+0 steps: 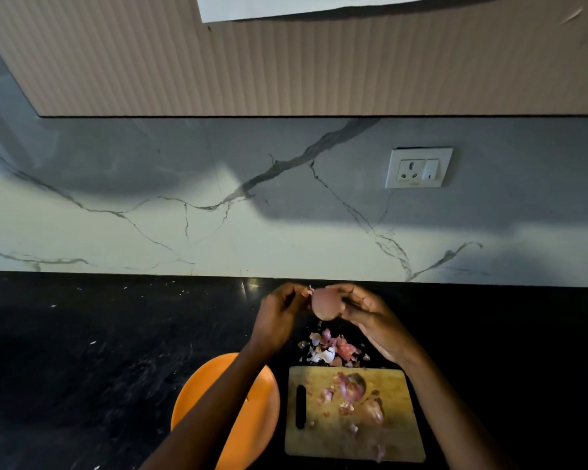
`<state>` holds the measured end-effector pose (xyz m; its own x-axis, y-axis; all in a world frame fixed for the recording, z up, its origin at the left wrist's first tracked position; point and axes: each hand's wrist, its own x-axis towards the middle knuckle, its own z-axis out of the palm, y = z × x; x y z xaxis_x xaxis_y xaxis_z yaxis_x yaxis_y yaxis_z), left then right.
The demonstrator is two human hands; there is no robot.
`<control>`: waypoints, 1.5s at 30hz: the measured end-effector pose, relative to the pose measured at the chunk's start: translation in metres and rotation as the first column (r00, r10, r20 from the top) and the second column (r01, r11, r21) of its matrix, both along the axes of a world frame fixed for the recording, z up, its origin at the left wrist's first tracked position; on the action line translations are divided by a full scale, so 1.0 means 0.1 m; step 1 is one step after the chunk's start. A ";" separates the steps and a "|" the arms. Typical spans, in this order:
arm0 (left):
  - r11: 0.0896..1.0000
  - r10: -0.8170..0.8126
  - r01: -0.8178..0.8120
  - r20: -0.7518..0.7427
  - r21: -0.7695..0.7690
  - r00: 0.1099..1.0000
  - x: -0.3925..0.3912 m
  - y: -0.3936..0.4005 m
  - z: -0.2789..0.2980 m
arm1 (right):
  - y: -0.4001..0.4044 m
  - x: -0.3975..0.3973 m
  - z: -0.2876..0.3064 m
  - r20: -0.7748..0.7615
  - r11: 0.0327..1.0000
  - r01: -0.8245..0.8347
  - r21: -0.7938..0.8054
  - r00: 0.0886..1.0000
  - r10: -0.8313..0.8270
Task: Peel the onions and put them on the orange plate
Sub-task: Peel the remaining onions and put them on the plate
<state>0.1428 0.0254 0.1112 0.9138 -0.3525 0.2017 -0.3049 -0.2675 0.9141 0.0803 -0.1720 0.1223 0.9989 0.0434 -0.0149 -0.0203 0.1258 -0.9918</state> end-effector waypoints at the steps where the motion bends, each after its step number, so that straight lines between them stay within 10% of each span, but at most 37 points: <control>1: 1.000 0.023 -0.023 0.014 0.018 1.000 0.00 0.01 -0.04 | -0.01 0.01 -0.02 0.011 1.000 0.013 -0.002 1.000 -0.013; 11: 0.996 -0.085 0.080 -0.113 -0.049 0.990 -0.27 -0.15 0.03 | 0.00 0.07 -0.22 -0.003 0.978 0.137 0.157 0.990 -0.138; 21: 0.996 0.036 -0.039 -0.032 -0.076 0.999 -0.20 -0.05 -0.02 | 0.00 0.10 -0.12 0.229 0.817 0.256 -0.516 0.961 -0.156; 29: 0.998 0.063 -0.063 -0.009 -0.023 0.998 -0.21 -0.05 0.00 | 0.14 0.07 -0.09 0.433 0.686 0.401 -0.607 0.891 -0.138; 45: 0.998 0.037 -0.042 0.098 0.052 0.994 -0.25 -0.06 -0.05 | 0.29 0.00 -0.12 0.305 0.647 0.385 -0.659 0.922 -0.238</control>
